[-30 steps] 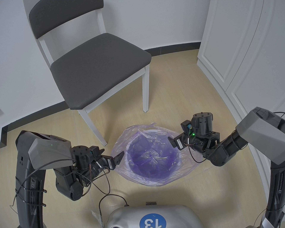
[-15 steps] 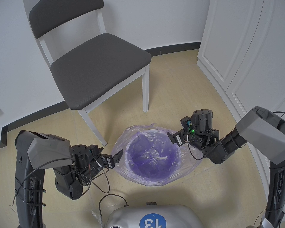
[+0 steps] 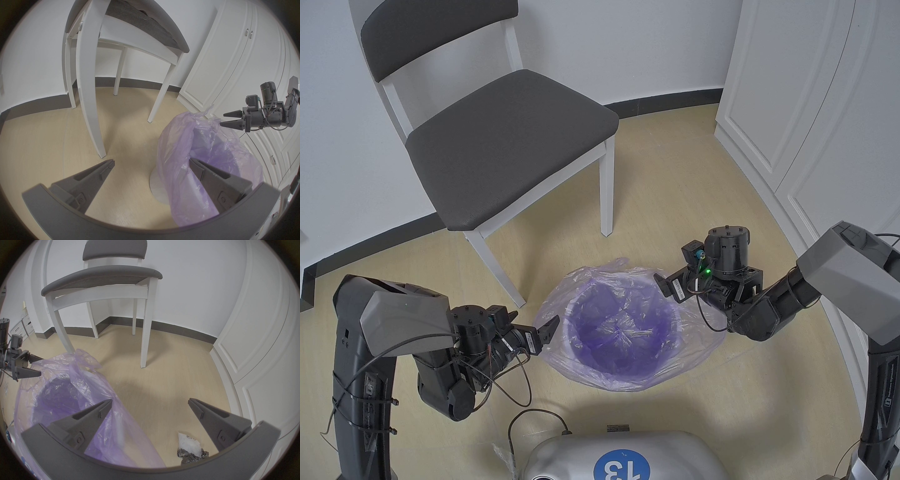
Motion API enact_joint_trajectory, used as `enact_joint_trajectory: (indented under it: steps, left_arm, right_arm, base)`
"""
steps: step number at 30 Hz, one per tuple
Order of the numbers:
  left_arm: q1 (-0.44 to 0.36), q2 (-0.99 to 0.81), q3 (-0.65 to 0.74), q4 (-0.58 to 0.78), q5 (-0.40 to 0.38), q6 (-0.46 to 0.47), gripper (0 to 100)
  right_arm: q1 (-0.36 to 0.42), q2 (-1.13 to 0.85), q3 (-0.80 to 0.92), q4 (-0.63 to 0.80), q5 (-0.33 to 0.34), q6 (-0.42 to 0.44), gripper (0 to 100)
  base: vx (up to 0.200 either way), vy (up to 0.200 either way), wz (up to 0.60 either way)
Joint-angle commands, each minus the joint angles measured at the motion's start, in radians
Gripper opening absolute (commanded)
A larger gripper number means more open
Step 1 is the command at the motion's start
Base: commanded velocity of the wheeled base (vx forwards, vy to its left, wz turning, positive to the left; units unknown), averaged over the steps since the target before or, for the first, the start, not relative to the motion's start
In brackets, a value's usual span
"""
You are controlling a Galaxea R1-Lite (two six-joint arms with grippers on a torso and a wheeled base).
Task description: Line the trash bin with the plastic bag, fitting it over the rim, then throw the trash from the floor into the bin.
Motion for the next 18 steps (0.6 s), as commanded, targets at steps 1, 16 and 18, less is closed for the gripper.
enact_joint_trajectory:
  steps: [1,16,18]
  left_arm:
    - [0.000,-0.013,0.014,-0.018,0.000,0.000,100]
    - [0.003,0.035,-0.050,-0.018,0.032,-0.008,100]
    - [0.003,0.044,-0.067,-0.018,0.049,-0.008,100]
  right_arm:
    - [0.003,-0.001,0.005,0.000,0.000,-0.002,100]
    - [-0.006,0.025,-0.012,-0.006,-0.006,-0.013,100]
    - [-0.020,0.028,-0.017,0.000,-0.006,-0.015,100]
  base:
    - [0.000,0.000,0.00]
    - [0.000,0.000,0.00]
    - [0.000,0.000,0.00]
